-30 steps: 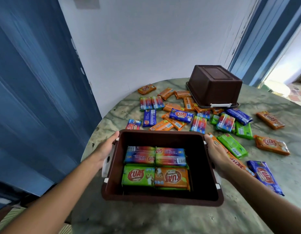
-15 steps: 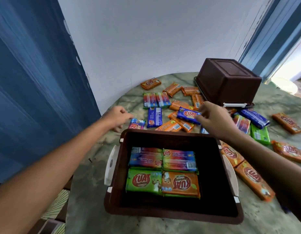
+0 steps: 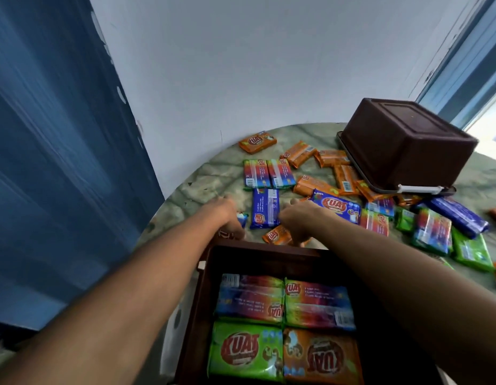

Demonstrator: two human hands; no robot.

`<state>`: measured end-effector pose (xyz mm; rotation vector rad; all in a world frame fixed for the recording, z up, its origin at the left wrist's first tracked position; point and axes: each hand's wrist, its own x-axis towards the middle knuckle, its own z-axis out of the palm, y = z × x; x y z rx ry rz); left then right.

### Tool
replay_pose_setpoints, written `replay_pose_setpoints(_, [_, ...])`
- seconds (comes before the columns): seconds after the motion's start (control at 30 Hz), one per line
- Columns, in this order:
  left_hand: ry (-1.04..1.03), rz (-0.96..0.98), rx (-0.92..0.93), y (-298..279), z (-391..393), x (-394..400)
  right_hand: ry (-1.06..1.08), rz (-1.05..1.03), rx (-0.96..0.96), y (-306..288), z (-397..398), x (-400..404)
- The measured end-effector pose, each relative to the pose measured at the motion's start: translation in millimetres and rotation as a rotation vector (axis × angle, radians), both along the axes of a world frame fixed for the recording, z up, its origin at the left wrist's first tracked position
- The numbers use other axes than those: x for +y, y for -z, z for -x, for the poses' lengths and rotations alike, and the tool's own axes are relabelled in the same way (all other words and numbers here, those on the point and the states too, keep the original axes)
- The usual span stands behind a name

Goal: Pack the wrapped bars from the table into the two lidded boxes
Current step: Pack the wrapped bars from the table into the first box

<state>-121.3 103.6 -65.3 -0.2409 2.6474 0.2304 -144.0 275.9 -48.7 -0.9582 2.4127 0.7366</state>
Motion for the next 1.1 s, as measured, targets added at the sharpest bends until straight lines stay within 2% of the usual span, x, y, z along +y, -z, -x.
replay_pose_setpoints(0.13, [0.012,-0.071,0.000,1,-2,-1,-0.102,0.074,0.092,1,-3,10])
replay_pose_setpoints(0.2, [-0.016,-0.176,0.019,-14,-3,-2,-0.122,0.172,0.191,-6,-6,17])
replay_pose_setpoints(0.3, [0.011,-0.287,0.148,-56,-11,-3,-0.102,0.325,0.348,-38,-15,28])
replay_pose_setpoints(0.43, [0.167,-0.256,0.364,-128,-55,9,-0.023,0.551,0.435,-97,-53,50])
replay_pose_setpoints(0.53, [0.281,-0.237,0.371,-155,-106,24,-0.002,0.533,0.385,-123,-101,72])
replay_pose_setpoints(0.7, [0.523,-0.130,0.207,-123,-184,57,0.043,0.376,0.118,-103,-184,98])
replay_pose_setpoints(0.83, [0.551,-0.059,0.070,-71,-207,66,0.027,0.322,0.039,-59,-210,96])
replay_pose_setpoints(0.9, [0.576,-0.004,0.092,-58,-209,64,0.034,0.329,0.046,-45,-213,93])
replay_pose_setpoints(1.03, [0.611,0.133,0.248,-49,-212,61,0.067,0.403,0.053,-35,-217,82])
replay_pose_setpoints(1.1, [0.581,0.126,0.265,-46,-213,57,0.042,0.398,0.060,-33,-219,76])
